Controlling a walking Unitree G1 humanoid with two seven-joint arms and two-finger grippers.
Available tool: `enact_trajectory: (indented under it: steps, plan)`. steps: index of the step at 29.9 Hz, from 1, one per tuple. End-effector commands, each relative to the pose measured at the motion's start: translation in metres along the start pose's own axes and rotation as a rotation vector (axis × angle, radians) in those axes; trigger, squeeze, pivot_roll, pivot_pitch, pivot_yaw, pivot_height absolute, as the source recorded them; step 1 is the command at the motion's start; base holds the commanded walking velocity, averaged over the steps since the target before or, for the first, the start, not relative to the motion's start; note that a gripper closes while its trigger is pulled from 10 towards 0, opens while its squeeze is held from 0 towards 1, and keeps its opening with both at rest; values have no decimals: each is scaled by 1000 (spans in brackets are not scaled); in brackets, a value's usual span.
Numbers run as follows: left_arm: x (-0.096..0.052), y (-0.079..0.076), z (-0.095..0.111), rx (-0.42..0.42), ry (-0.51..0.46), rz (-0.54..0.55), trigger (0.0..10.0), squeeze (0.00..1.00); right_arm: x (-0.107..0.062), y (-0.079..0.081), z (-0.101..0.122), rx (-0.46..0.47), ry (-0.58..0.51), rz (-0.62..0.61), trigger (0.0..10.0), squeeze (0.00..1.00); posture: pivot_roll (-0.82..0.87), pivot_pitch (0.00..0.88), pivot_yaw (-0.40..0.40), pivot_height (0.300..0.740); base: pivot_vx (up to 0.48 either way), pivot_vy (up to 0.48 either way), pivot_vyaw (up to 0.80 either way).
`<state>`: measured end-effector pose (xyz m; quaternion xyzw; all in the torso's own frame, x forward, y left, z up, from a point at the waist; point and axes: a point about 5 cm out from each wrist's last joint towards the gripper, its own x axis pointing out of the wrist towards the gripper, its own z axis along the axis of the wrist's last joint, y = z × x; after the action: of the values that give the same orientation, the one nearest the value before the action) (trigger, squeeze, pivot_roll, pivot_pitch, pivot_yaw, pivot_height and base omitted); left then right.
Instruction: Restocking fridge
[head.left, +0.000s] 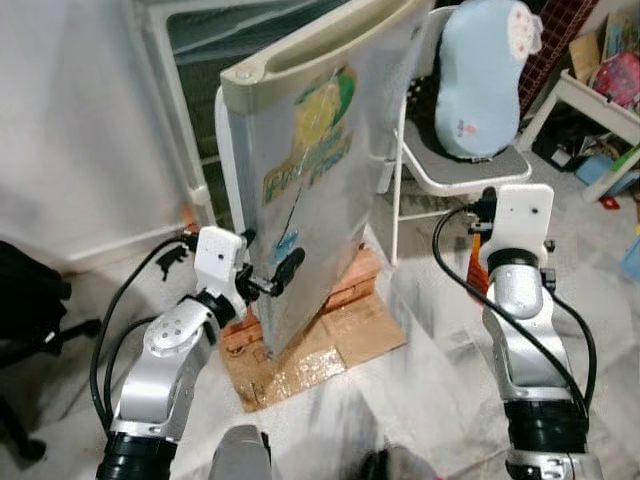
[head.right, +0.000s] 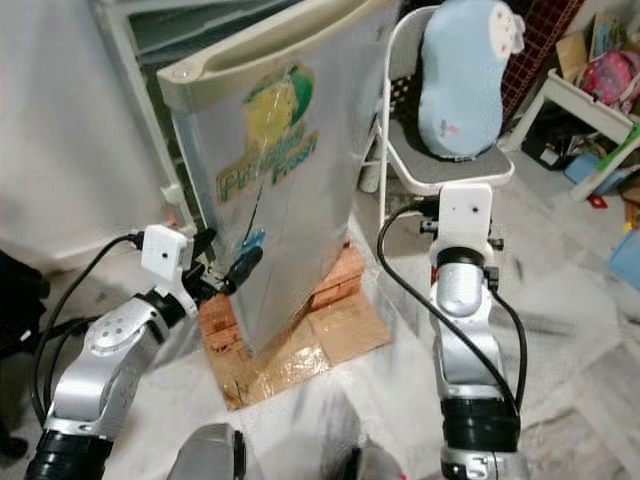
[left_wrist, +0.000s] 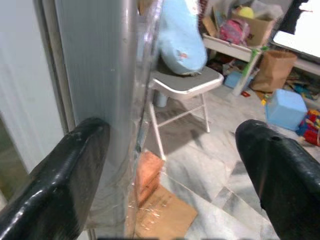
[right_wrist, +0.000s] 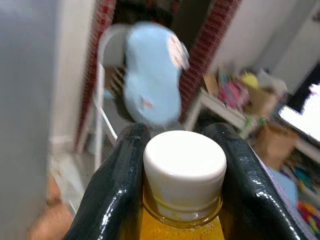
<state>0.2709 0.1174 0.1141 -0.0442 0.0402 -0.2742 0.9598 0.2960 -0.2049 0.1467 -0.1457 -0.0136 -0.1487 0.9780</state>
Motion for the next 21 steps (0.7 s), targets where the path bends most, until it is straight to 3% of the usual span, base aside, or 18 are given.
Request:
enact_trajectory:
  steps: [1,7,13,14,17,21]
  plan:
    - [14,-28,20,41,-76,-149,10000,0,1,-4,9,-5,-32,-27,10000,0,13,69,-40,740,0,-394,0]
    - [25,-44,22,39,-79,-227,10000,0,1,-5,7,-15,-23,-38,10000,0,11,66,-40,740,0,-324,0]
    - [36,-65,23,33,-61,-342,10000,0,-2,-10,4,-44,-7,-69,10000,0,2,63,-34,740,0,0,0]
    - [39,-65,24,70,-64,-339,10000,0,-3,-13,2,-45,2,-80,10000,0,-8,63,-28,740,0,0,0]
    - [40,-60,24,93,-76,-301,10000,0,-3,-15,2,-46,4,-87,10000,0,-10,64,-27,740,0,0,0]
    - [35,-33,21,150,-73,-104,10000,0,-3,-15,1,-44,7,-86,10000,0,-2,69,-27,740,0,0,0]
